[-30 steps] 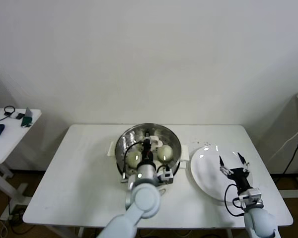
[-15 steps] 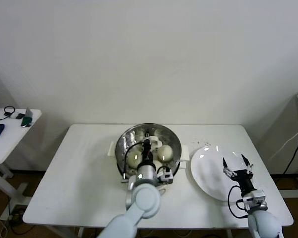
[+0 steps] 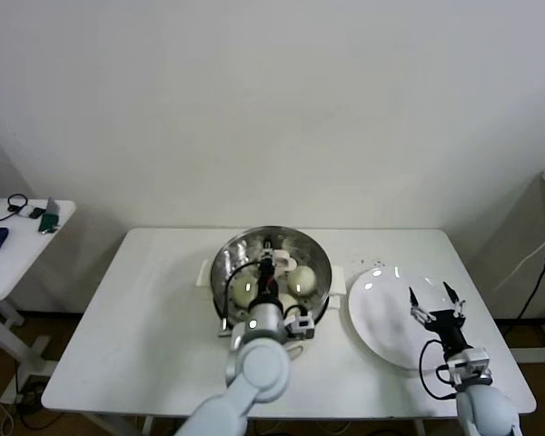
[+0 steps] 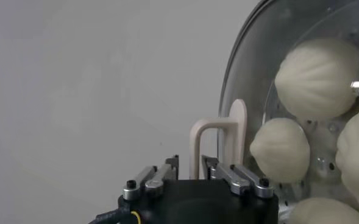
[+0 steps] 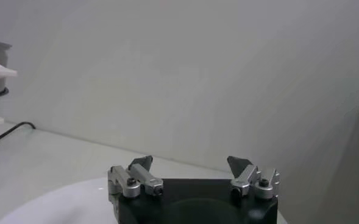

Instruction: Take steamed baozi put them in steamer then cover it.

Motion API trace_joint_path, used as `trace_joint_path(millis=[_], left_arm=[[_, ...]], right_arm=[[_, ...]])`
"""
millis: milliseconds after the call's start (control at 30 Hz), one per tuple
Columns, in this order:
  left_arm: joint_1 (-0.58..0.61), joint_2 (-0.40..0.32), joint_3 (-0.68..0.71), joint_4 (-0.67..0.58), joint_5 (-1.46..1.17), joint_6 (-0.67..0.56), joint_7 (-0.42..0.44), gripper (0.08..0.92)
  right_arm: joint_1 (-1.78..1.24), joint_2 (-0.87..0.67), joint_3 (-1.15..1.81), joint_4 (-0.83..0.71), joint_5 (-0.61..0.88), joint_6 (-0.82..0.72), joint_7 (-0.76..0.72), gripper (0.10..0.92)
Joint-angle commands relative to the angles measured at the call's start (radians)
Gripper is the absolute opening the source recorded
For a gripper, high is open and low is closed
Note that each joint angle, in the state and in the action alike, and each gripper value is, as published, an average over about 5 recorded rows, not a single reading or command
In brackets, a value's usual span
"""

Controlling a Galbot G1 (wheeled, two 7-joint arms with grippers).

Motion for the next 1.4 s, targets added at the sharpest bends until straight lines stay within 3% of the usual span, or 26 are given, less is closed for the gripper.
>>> trace_joint_path(millis=[33,433,567,767,967,1200,1400], left_arm=[[0.013,0.037,0.013,-0.094,-0.026,0.046,0.003,0.383],[0.101,0.173,-0.004,-0.286,-0.120,0.044,-0.027,0.729],[0.145,0.220,-0.018,-0.345,-0.180,0.033,-0.039,0.809],[0.212,0.290,-0.040,-0.411,-0.305,-0.014,-0.086,0.822],[0.296,0.325,-0.113,-0.419,-0.441,-0.115,-0.232,0.823],[0.428,0.323,-0.414,-0.417,-0.888,-0.338,-0.574,0.823],[0.522,0.267,-0.684,-0.348,-1.151,-0.620,-0.616,0.823]], right_arm=[[0.000,-0.001,0.014,0.000,0.028,-0.014,-0.012,0.823],[0.008,-0.004,0.013,-0.005,0.024,-0.022,-0.019,0.823],[0.017,-0.006,0.013,-0.006,0.022,-0.028,-0.020,0.823],[0.028,-0.015,0.013,-0.002,0.006,-0.037,-0.023,0.823],[0.034,-0.022,0.012,0.004,0.028,-0.045,-0.028,0.823],[0.017,-0.023,-0.002,0.030,0.053,-0.040,-0.032,0.823],[0.000,-0.023,-0.011,0.044,0.065,-0.034,-0.036,0.823]])
